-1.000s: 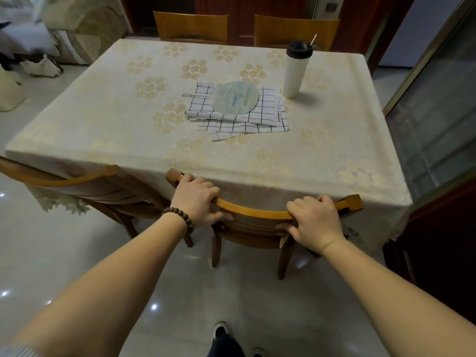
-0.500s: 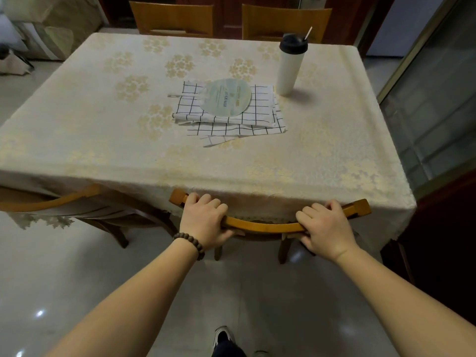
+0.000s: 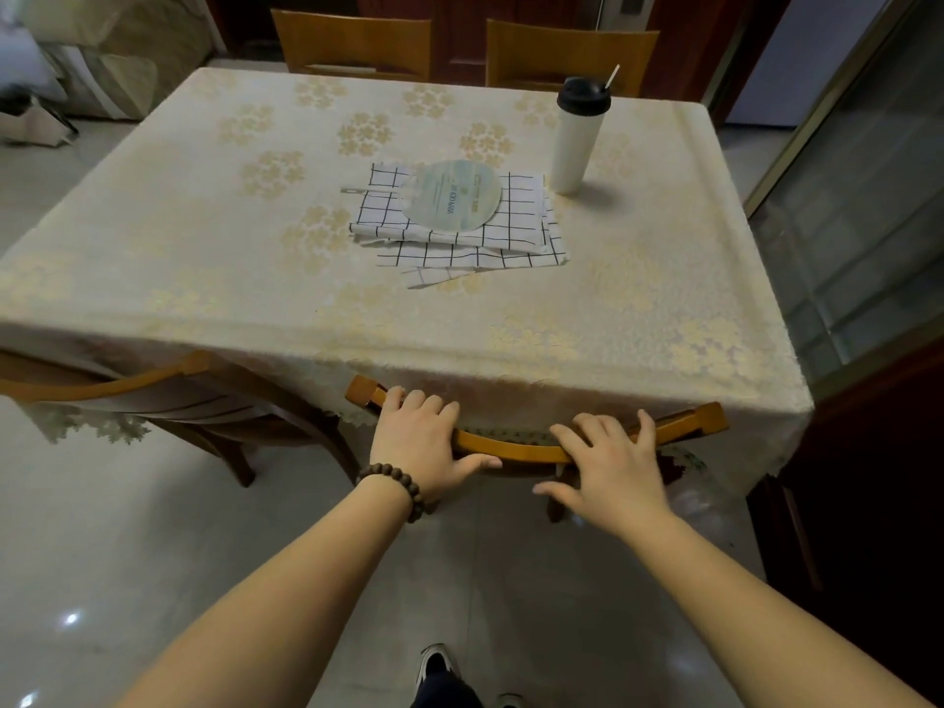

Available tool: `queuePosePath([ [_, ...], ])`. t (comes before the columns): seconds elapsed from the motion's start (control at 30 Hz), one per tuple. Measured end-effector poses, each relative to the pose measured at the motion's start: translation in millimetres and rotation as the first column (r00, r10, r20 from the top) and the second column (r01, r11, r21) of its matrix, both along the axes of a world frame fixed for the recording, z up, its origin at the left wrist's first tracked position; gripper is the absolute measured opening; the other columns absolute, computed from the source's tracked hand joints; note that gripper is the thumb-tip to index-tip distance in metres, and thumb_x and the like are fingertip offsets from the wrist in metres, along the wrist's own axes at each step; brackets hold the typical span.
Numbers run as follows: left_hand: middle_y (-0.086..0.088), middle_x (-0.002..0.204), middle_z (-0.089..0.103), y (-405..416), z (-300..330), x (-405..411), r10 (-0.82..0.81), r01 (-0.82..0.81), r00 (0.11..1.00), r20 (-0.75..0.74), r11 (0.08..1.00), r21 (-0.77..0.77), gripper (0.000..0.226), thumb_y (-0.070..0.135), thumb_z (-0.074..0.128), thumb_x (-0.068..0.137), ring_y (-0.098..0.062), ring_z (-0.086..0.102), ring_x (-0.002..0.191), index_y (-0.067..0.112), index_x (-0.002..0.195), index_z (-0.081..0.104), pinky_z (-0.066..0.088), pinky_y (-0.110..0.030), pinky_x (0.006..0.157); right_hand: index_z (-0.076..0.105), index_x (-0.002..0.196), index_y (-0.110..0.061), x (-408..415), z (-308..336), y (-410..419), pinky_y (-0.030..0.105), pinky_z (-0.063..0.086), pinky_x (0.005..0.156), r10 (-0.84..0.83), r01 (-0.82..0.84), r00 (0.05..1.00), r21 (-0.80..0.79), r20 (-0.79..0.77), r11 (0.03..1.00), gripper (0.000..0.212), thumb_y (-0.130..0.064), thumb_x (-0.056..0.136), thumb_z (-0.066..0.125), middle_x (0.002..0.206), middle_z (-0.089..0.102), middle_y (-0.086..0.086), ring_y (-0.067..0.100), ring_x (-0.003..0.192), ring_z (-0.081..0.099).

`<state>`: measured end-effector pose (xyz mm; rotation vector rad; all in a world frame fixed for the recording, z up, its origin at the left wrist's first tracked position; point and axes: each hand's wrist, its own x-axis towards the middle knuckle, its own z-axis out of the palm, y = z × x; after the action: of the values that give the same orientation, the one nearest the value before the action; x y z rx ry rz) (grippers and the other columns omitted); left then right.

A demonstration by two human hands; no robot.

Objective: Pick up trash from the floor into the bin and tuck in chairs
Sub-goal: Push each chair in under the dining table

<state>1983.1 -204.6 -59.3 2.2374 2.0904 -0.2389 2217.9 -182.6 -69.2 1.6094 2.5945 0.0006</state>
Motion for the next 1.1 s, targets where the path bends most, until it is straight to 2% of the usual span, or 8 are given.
queuePosePath([
  [0.1, 0.005, 0.095, 0.061, -0.3, 5.8, 4.9, 0.007, -0.007, 1.000, -0.013, 1.000, -0.006, 0.080, 0.090, 0.016, 0.068, -0.021, 0.051, 0.095, 0.026, 0.092, 0.057, 0.029, -0.043, 0.100, 0.061, 0.096, -0.025, 0.0, 1.7, 0.6, 0.056, 0.027, 0.099, -0.030, 0.026, 0.994, -0.040, -0.107, 0.999, 0.031, -0.052, 0.080, 0.056, 0.092, 0.063, -0.005, 0.024, 0.096, 0.056],
  [0.23, 0.005, 0.091, 0.059, -5.7, 2.3, 19.2, 0.036, -0.036, 0.999, 0.018, 0.999, 0.016, 0.077, 0.091, 0.015, 0.067, -0.021, 0.050, 0.092, 0.025, 0.084, 0.053, 0.029, -0.043, 0.098, 0.059, 0.083, -0.027, 17.9, -5.9, 2.8, 0.048, 0.033, 0.088, 0.021, -0.014, 0.991, 0.053, -0.134, 0.999, 0.022, -0.048, 0.077, 0.060, 0.079, 0.060, -0.009, 0.021, 0.083, 0.056],
  [0.33, 0.005, 0.094, 0.059, -9.5, -1.4, 30.8, 0.034, -0.035, 0.999, 0.037, 0.999, 0.015, 0.080, 0.091, 0.014, 0.067, -0.022, 0.049, 0.094, 0.025, 0.088, 0.056, 0.027, -0.044, 0.098, 0.057, 0.082, -0.028, 30.7, -9.2, 3.7, 0.044, 0.033, 0.081, 0.030, -0.021, 0.990, 0.067, -0.138, 0.998, 0.022, -0.049, 0.077, 0.058, 0.077, 0.058, -0.009, 0.020, 0.080, 0.053],
  [0.43, 0.004, 0.099, 0.058, -5.1, -3.0, 22.7, 0.016, -0.018, 0.999, 0.043, 0.998, 0.056, 0.082, 0.091, 0.014, 0.066, -0.023, 0.047, 0.100, 0.026, 0.091, 0.056, 0.024, -0.045, 0.100, 0.054, 0.078, -0.028, 25.2, -8.1, 4.6, 0.041, 0.031, 0.077, 0.025, -0.010, 0.991, 0.107, -0.133, 0.994, 0.028, -0.054, 0.077, 0.045, 0.075, 0.055, -0.010, 0.020, 0.077, 0.050],
  [0.6, 0.002, 0.127, 0.054, 5.1, -7.5, -3.5, -0.029, 0.028, 0.999, 0.016, 0.997, 0.078, 0.095, 0.093, 0.012, 0.063, -0.025, 0.036, 0.127, 0.026, 0.112, 0.059, 0.019, -0.046, 0.107, 0.054, 0.077, -0.027, 1.8, -4.5, 3.1, 0.042, 0.033, 0.076, 0.003, 0.011, 0.989, 0.096, -0.148, 0.995, 0.034, -0.057, 0.079, 0.038, 0.074, 0.056, -0.008, 0.020, 0.075, 0.050],
  [0.77, 0.000, 0.149, 0.035, 11.1, -2.6, -27.3, -0.025, 0.025, 1.000, 0.009, 0.999, 0.025, 0.105, 0.093, 0.011, 0.061, -0.027, 0.017, 0.141, 0.028, 0.137, 0.041, 0.008, -0.048, 0.114, 0.054, 0.085, -0.027, -23.5, -5.7, 0.0, 0.046, 0.034, 0.081, -0.018, 0.027, 0.992, 0.073, -0.127, 0.997, 0.025, -0.052, 0.081, 0.055, 0.082, 0.059, -0.006, 0.022, 0.083, 0.051],
  [0.93, -0.004, 0.157, 0.017, 7.0, -1.9, -21.7, -0.002, 0.002, 1.000, -0.007, 1.000, 0.023, 0.100, 0.089, 0.019, 0.068, -0.028, -0.001, 0.145, 0.028, 0.147, 0.021, -0.004, -0.053, 0.116, 0.053, 0.100, -0.027, -23.9, -2.1, 0.2, 0.049, 0.031, 0.092, -0.028, 0.031, 0.996, 0.029, -0.082, 0.999, 0.033, -0.055, 0.085, 0.045, 0.099, 0.059, -0.004, 0.022, 0.097, 0.049],
  [1.1, -0.005, 0.158, 0.011, 3.1, -0.2, -15.8, 0.033, -0.033, 0.999, 0.036, 0.999, -0.012, 0.102, 0.086, 0.028, 0.072, -0.026, -0.002, 0.146, 0.024, 0.150, 0.009, -0.008, -0.051, 0.116, 0.049, 0.120, -0.030, -21.4, 5.7, -2.2, 0.050, 0.025, 0.099, -0.040, 0.038, 0.999, -0.053, -0.026, 0.998, 0.056, -0.069, 0.085, 0.029, 0.117, 0.056, -0.004, 0.022, 0.113, 0.044],
])
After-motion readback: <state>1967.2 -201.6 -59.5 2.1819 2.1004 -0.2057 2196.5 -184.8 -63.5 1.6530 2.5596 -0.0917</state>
